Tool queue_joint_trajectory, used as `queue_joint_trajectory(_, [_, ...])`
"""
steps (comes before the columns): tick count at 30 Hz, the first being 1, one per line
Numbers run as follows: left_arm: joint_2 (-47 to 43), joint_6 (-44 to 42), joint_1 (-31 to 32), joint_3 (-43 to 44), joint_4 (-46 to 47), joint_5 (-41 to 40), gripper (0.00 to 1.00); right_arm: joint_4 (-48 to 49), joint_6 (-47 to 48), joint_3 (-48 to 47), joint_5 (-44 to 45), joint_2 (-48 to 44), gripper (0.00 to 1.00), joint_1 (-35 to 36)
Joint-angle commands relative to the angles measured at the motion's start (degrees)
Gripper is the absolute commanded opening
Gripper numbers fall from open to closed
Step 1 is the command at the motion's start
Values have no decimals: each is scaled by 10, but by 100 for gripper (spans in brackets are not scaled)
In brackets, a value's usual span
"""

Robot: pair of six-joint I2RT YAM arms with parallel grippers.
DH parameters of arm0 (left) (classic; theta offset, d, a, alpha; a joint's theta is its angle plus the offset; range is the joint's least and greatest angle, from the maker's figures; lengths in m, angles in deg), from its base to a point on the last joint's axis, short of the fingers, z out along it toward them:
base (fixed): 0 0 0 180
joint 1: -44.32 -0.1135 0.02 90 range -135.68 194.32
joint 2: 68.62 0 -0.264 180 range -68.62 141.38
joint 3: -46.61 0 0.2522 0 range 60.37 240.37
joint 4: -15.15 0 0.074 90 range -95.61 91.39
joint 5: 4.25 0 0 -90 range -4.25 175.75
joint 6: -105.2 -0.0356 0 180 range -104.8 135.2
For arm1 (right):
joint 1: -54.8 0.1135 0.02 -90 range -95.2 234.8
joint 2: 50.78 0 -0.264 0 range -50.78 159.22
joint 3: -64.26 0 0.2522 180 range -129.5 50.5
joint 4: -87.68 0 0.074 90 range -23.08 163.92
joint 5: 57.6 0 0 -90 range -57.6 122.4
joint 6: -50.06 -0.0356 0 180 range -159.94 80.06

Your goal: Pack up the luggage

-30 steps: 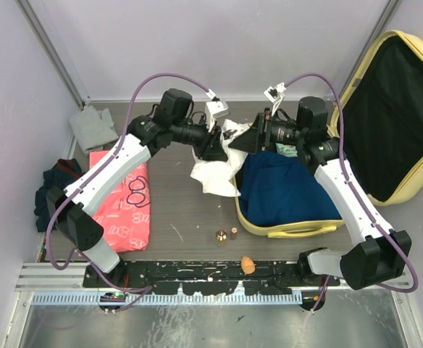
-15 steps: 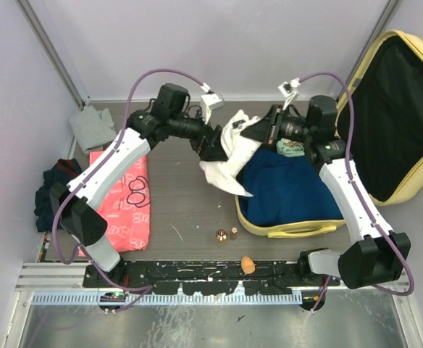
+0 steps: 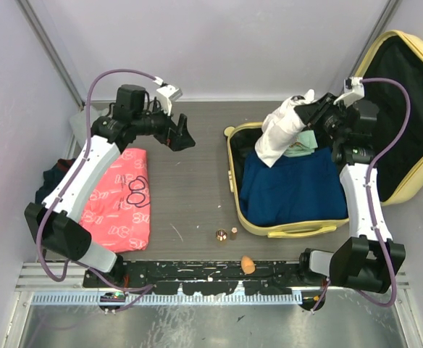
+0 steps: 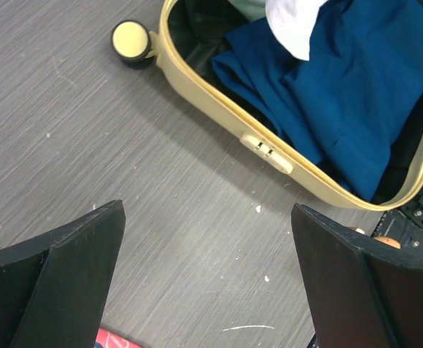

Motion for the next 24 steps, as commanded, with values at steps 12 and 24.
queue_joint_trajectory(12, [-66, -23, -21, -67, 38, -76, 98, 269, -96, 154, 84, 55, 1, 132])
queue_joint_trajectory(24, [-66, -33, -40, -100, 8, -83, 98, 478, -315, 204, -37, 239, 1, 61])
